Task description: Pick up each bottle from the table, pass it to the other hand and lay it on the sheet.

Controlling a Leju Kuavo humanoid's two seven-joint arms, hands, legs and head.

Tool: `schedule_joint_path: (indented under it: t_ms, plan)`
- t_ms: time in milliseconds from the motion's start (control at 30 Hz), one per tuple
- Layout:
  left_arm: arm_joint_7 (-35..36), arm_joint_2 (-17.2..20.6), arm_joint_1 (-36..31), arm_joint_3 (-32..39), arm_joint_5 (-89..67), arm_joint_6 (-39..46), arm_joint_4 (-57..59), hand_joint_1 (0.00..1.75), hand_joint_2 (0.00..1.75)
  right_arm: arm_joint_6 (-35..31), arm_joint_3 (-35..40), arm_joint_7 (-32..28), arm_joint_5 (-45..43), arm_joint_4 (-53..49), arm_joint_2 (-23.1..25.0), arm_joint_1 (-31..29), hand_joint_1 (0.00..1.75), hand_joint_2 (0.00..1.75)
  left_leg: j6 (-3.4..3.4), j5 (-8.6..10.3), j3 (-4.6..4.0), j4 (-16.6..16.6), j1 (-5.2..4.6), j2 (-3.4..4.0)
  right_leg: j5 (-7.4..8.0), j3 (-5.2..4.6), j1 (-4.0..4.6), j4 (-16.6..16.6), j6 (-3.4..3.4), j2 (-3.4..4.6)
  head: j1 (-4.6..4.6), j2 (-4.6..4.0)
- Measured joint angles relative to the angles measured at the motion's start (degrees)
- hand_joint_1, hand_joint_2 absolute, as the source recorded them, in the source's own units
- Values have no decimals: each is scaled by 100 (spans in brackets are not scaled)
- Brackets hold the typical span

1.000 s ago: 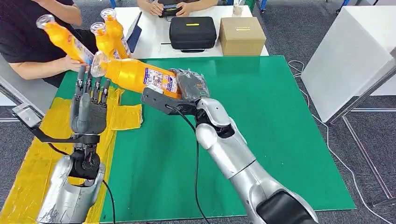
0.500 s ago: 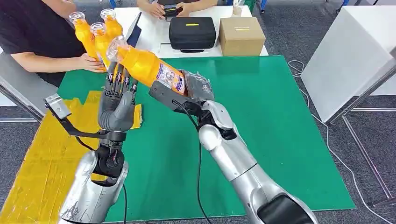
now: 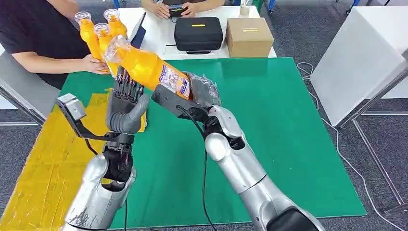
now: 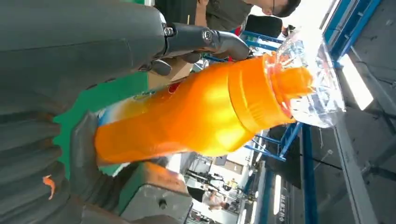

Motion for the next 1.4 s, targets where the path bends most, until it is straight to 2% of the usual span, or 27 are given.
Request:
schedule_joint_path:
  t_ms: [267,533,867,1400]
  plan:
    - [-2,-11,-53,0,-81,53,79,0,175,26,9,4,48,-181,2,93,175,175,0,0,0,0,0,0,0,0,0,0,0,0,0,2]
    - [2,-15,-179,295,-319,57,474,0,175,310,197,4,339,-710,26,497,175,175,0,0,0,0,1,0,0,-1,1,0,0,0,0,0]
    - [90,-157,-274,437,-435,-116,715,0,175,424,474,70,501,-931,57,717,175,175,0,0,-1,0,-1,-1,0,1,-1,0,0,0,0,0]
    - [24,-153,-6,498,-518,-175,531,0,175,494,739,39,588,-1008,63,879,175,175,0,0,-3,-1,0,-2,0,0,0,0,0,-1,0,0]
